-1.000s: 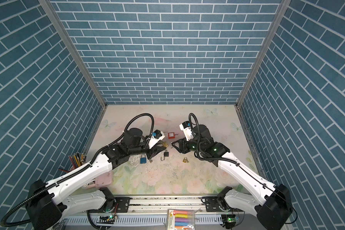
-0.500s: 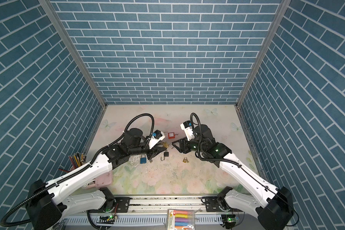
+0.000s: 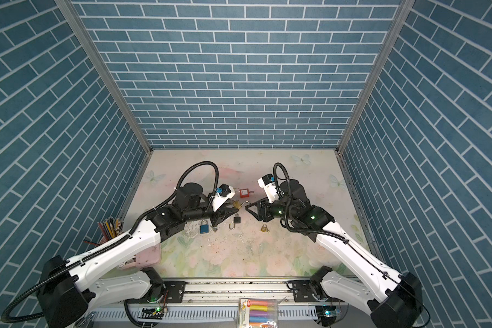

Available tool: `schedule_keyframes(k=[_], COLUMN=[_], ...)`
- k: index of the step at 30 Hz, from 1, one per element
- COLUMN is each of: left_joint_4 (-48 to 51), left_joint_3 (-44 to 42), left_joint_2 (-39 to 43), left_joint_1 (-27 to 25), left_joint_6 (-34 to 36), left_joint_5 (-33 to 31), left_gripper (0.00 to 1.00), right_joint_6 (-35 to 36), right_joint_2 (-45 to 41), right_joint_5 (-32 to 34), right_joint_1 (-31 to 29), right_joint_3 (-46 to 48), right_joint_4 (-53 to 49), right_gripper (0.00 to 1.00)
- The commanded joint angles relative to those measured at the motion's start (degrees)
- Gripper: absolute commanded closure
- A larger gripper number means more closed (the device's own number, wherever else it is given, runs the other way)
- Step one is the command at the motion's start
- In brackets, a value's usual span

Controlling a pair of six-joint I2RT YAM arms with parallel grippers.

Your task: Lock with the key

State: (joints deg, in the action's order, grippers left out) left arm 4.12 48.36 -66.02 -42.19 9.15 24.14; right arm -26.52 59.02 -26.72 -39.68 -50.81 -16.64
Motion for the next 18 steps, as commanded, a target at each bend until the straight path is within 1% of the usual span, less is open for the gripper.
schedule_keyframes(k=[1, 6, 9, 13, 18], left_joint_4=[-4.92, -5.70, -5.44, -4.50, -3.03], left_joint_3=[-0.80, -0.99, -1.15, -1.61, -1.84], left_joint_2=[0.17, 0.54, 0.85, 1.16, 1.35], left_joint_1=[-0.04, -0.08, -0.13, -0.10, -0.56], left_joint_6=[-1.49, -1.85, -1.50, -0.44, 1.02], left_joint_5=[-0.57, 0.64, 2.06, 3.54, 3.70], left_gripper=[1.00, 1.00, 1.00, 1.00, 1.00], right_joint_6=[1.13, 0.85, 0.78, 0.77, 0.84], right_joint_2=[0.11, 0.89, 1.95, 3.23, 5.17], right_joint_5=[-1.08, 3.47, 4.17, 2.94, 0.91], right_joint_1=[0.18, 0.44, 1.36, 2.79, 3.89], right_joint_3=[1.31, 0.93, 0.10, -0.96, -2.53], right_joint_4=[-2.32, -1.87, -1.07, 0.58, 1.43], right_gripper=[0.46, 0.49, 0.52, 0.55, 0.56])
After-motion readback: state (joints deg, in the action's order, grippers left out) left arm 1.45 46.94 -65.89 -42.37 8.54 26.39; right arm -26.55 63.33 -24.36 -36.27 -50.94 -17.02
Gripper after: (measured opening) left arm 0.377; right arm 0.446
